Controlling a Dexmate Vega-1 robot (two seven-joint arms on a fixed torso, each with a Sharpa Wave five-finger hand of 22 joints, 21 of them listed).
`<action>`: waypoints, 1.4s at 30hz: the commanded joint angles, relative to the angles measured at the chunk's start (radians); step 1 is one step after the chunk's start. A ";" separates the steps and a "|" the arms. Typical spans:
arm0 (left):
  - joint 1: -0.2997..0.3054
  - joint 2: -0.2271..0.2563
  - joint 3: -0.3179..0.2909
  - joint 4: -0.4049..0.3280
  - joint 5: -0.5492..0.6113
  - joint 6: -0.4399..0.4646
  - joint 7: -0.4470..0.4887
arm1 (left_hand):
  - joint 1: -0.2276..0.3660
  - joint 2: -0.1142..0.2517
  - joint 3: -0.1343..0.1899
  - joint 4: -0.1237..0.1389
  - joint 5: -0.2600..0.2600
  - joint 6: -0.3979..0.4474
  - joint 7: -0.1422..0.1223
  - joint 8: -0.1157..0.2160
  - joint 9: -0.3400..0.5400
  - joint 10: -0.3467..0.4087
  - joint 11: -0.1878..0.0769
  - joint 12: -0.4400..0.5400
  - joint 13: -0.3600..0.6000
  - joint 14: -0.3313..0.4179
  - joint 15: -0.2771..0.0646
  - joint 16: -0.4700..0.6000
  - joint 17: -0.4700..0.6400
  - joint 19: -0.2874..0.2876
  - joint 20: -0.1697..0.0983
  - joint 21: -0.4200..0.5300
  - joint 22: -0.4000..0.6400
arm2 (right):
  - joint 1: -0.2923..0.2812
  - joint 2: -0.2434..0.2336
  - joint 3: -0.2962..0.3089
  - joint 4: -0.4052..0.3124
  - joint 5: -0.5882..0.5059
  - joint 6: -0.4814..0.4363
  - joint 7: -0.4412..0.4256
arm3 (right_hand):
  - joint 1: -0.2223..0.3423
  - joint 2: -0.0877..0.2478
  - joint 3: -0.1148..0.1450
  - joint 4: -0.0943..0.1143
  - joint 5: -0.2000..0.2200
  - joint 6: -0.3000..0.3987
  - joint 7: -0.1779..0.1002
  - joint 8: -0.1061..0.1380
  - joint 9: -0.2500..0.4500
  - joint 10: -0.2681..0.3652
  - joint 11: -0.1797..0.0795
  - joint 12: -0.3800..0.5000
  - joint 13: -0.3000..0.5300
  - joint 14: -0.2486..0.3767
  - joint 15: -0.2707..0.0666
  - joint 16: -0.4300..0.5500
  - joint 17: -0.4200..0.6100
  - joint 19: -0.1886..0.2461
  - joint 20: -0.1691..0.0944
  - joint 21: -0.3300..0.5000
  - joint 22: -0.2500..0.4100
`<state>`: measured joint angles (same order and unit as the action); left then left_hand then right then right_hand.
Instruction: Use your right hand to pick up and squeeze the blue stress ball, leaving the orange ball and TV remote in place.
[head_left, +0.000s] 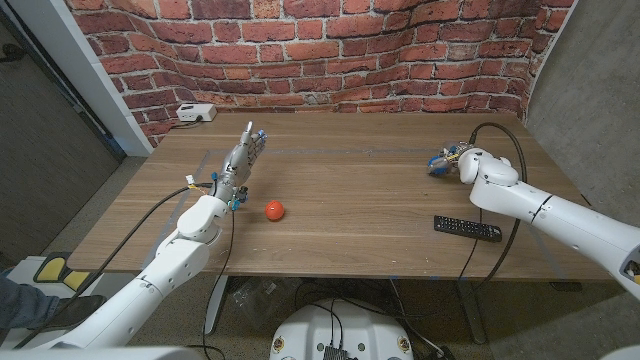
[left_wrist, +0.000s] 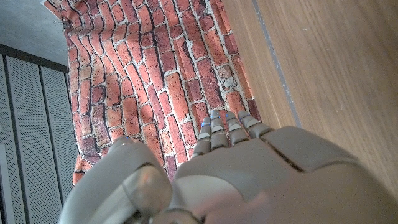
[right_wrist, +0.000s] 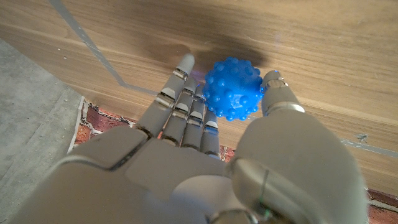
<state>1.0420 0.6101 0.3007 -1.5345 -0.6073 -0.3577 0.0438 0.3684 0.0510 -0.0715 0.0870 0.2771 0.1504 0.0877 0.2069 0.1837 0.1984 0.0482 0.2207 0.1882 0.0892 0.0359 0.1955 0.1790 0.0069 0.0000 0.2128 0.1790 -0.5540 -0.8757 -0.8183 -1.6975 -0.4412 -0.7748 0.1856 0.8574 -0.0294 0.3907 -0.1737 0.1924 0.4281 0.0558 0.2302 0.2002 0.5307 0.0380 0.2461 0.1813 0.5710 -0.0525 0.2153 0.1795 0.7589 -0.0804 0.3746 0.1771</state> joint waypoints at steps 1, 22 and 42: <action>-0.004 -0.006 0.003 0.009 -0.007 0.004 -0.001 | 0.002 0.007 -0.006 0.001 -0.002 0.009 0.004 0.005 0.002 0.012 0.002 -0.003 0.004 0.007 0.000 -0.003 0.005 0.003 0.011 0.001 0.003 | -0.013 0.020 0.001 0.003 0.004 -0.017 -0.063 | 0.060 0.013 0.023 -0.001 0.006 0.036 -0.011 0.014 0.004 0.040 -0.011 0.007 0.002 0.054 -0.052 0.009 0.006 0.039 -0.106 0.013 0.004; -0.014 -0.004 0.004 -0.003 0.002 0.016 0.014 | 0.009 0.019 -0.005 0.001 -0.007 0.024 -0.001 0.006 0.003 0.026 -0.002 -0.001 0.004 0.030 -0.003 0.003 0.005 0.017 0.019 0.004 0.003 | -0.061 -0.009 0.040 -0.069 -0.004 -0.011 -0.163 | 0.154 0.054 0.048 0.011 -0.006 0.135 -0.047 0.028 0.006 0.138 -0.042 0.007 0.001 0.173 -0.101 0.007 0.014 0.109 -0.134 0.044 0.012; -0.026 -0.002 0.007 0.003 0.010 0.014 0.008 | 0.014 0.024 -0.006 -0.001 -0.010 0.031 0.000 0.005 0.003 0.033 -0.001 -0.001 0.005 0.035 -0.003 0.001 0.004 0.023 0.015 0.005 0.003 | -0.197 -0.062 0.184 -0.232 0.040 0.081 -0.321 | 0.166 0.057 0.048 0.012 -0.008 0.140 -0.051 0.024 0.006 0.142 -0.041 0.001 0.002 0.175 -0.096 0.000 0.016 0.098 -0.129 0.041 0.012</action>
<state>1.0235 0.6071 0.3053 -1.5373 -0.6015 -0.3392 0.0573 0.3765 0.0717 -0.0714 0.0870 0.2698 0.1736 0.0897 0.2069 0.1837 0.2196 0.0484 0.2207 0.1882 0.1143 0.0358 0.1956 0.1790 0.0196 0.0125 0.2128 0.1789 -0.6899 -0.9125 -0.6955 -1.8496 -0.4093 -0.7296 -0.0637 1.0141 0.0190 0.4363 -0.1638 0.1843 0.5572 0.0076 0.2547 0.2026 0.6636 -0.0021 0.2468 0.1809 0.7452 -0.0781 0.2205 0.1934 0.8638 -0.1070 0.4152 0.1840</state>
